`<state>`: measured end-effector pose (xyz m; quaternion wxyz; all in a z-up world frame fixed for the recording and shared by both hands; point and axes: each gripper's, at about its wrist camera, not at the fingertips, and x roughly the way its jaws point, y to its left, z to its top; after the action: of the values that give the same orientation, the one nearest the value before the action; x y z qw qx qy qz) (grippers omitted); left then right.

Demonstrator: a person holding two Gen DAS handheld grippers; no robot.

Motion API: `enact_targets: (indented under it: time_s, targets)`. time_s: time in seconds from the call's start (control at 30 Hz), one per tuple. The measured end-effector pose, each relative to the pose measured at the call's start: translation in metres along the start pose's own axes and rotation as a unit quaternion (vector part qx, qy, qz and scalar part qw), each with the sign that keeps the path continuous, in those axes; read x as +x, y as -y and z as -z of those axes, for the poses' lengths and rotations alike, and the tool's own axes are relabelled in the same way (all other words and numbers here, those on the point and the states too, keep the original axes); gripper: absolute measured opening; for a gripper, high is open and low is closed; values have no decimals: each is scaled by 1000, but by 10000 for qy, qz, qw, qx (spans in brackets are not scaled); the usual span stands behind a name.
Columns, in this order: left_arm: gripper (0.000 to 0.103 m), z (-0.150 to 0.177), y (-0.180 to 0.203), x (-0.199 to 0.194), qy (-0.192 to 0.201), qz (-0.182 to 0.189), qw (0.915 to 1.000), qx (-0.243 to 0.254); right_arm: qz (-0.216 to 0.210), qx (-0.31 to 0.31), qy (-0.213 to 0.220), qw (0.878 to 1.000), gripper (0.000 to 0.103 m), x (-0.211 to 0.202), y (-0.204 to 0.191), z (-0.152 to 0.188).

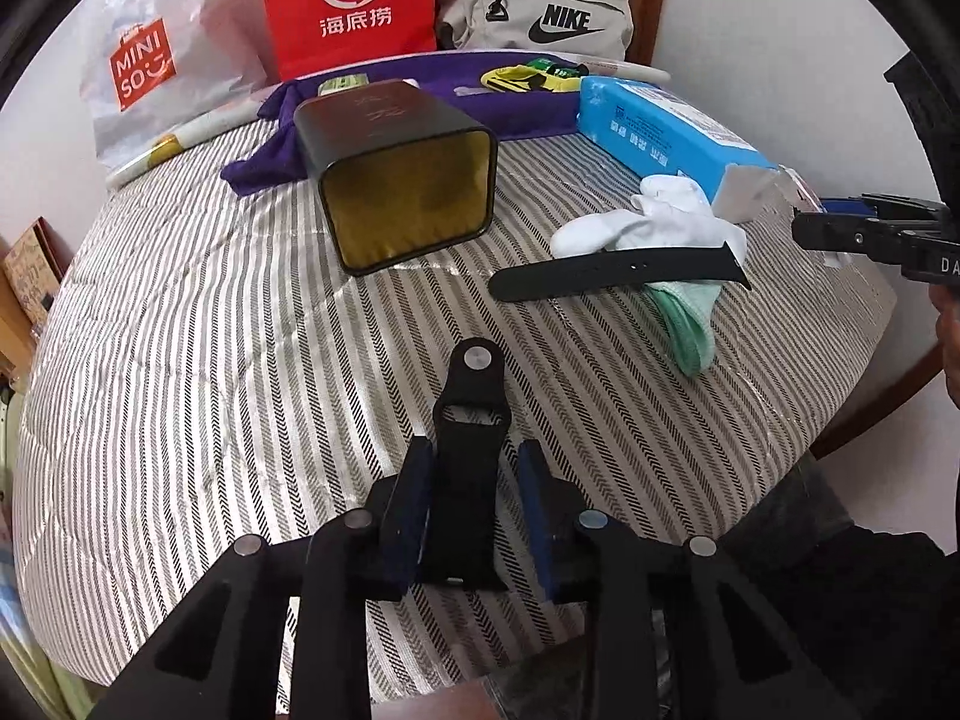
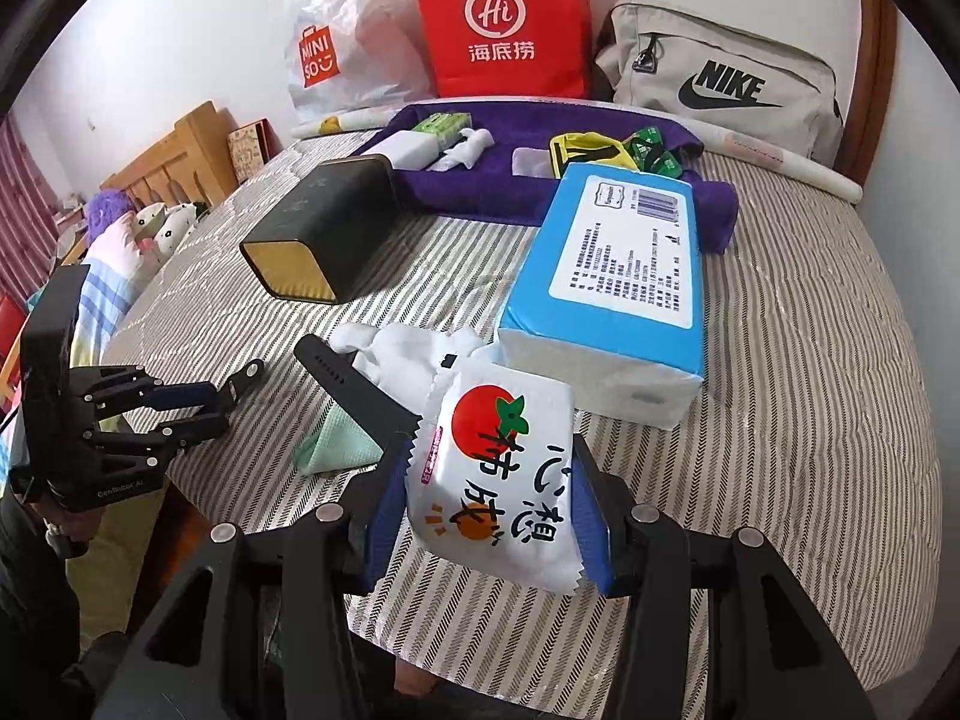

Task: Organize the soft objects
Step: 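Lift the black strap with the left tool while the right tool holds the packet, then carry the black strap and tomato-print packet over the purple towel with both tools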

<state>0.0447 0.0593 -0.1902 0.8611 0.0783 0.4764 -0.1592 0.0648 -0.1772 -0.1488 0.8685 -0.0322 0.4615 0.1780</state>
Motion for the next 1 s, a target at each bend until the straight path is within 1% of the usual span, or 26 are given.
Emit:
enact_targets:
  time_s: [0.03, 0.17, 0.27, 0.33, 0.47, 0.6, 0.8, 0.9, 1.0]
  targets:
    - [21, -1, -1, 0, -9, -47, 10000, -2, -7, 0, 1, 10000, 50, 0, -1, 0]
    - [20, -3, -7, -1, -63, 41, 9997, -235, 5, -13, 28, 10000, 50, -4, 0, 0]
    - [20, -4, -5, -3, -58, -103, 9995, -276, 26, 26, 82, 10000, 50, -9, 1, 1]
    - [20, -5, -4, -9, -12, -16, 9996, -287, 23, 35, 111, 9999, 50, -12, 2, 1]
    - [20, -11, 0, -20, 98, -57, 9995, -298, 8, 30, 175, 9998, 50, -18, 2, 1]
    - [20, -15, 0, -23, 84, -129, 9994, -301, -8, 35, 232, 9997, 50, -22, 4, -1]
    - [20, -32, 2, -44, 368, -69, 9988, -302, -37, 39, 294, 9996, 50, -28, 6, -3]
    - [20, -46, 3, -55, 524, -100, 9983, -245, -27, 9, 316, 9995, 50, -29, 6, -6]
    - [20, -62, 1, -61, 618, -37, 9977, -260, -43, 3, 358, 9993, 50, -31, 8, -11]
